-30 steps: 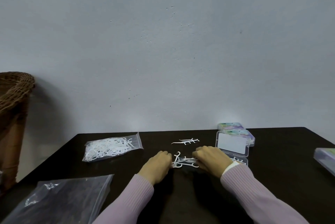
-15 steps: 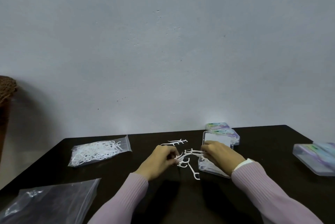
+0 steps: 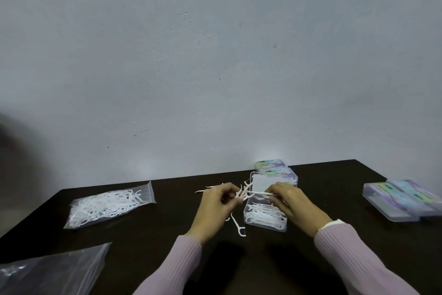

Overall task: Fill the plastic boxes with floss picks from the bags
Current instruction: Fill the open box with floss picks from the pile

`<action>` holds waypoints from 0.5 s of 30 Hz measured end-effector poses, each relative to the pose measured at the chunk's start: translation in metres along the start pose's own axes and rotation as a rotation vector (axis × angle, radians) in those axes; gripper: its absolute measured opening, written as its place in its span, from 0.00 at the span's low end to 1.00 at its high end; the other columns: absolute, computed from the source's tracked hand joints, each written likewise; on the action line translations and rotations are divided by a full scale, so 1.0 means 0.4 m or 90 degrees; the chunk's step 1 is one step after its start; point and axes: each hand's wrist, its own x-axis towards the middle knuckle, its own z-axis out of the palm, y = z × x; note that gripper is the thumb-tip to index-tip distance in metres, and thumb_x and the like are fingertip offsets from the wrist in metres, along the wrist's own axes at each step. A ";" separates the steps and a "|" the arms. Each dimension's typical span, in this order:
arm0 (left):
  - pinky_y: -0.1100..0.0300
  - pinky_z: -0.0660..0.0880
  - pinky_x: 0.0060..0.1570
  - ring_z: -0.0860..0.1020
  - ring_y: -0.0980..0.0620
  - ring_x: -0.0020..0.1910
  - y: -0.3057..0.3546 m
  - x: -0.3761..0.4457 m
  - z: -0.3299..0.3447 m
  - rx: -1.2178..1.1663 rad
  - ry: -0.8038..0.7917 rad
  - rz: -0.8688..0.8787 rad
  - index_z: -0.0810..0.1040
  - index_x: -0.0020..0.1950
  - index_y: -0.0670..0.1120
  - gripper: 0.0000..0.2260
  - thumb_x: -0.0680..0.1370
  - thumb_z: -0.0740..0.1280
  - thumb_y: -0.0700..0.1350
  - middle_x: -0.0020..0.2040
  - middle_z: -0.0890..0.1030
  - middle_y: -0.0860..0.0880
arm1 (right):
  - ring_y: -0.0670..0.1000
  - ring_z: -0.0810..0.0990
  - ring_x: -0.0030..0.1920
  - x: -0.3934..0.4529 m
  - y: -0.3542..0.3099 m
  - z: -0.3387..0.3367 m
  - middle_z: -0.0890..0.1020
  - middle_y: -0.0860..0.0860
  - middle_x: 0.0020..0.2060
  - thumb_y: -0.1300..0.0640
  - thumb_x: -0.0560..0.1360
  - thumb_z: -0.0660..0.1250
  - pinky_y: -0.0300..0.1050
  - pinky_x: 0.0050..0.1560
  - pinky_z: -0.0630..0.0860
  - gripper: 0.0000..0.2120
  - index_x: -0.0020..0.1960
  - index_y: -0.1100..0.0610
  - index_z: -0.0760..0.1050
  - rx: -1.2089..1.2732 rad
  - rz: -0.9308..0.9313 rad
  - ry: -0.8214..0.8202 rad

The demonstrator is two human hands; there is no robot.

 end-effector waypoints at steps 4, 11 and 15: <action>0.66 0.71 0.33 0.74 0.60 0.35 -0.013 0.008 0.029 -0.087 0.002 -0.054 0.79 0.41 0.52 0.09 0.73 0.71 0.38 0.36 0.78 0.54 | 0.44 0.72 0.48 -0.011 0.022 0.007 0.73 0.44 0.46 0.58 0.79 0.59 0.29 0.48 0.65 0.08 0.54 0.58 0.75 0.026 0.019 0.043; 0.69 0.74 0.41 0.78 0.62 0.41 -0.021 0.009 0.060 0.010 0.050 -0.006 0.81 0.46 0.49 0.03 0.75 0.70 0.41 0.40 0.81 0.56 | 0.42 0.74 0.51 -0.023 0.042 0.030 0.77 0.46 0.51 0.56 0.78 0.60 0.36 0.55 0.72 0.10 0.57 0.54 0.76 0.037 0.102 0.009; 0.67 0.73 0.46 0.76 0.61 0.45 -0.046 0.014 0.073 0.212 0.069 0.107 0.80 0.49 0.49 0.04 0.77 0.68 0.43 0.45 0.80 0.56 | 0.44 0.75 0.52 -0.019 0.043 0.038 0.77 0.48 0.53 0.55 0.78 0.61 0.39 0.55 0.73 0.13 0.61 0.54 0.75 0.011 0.131 -0.020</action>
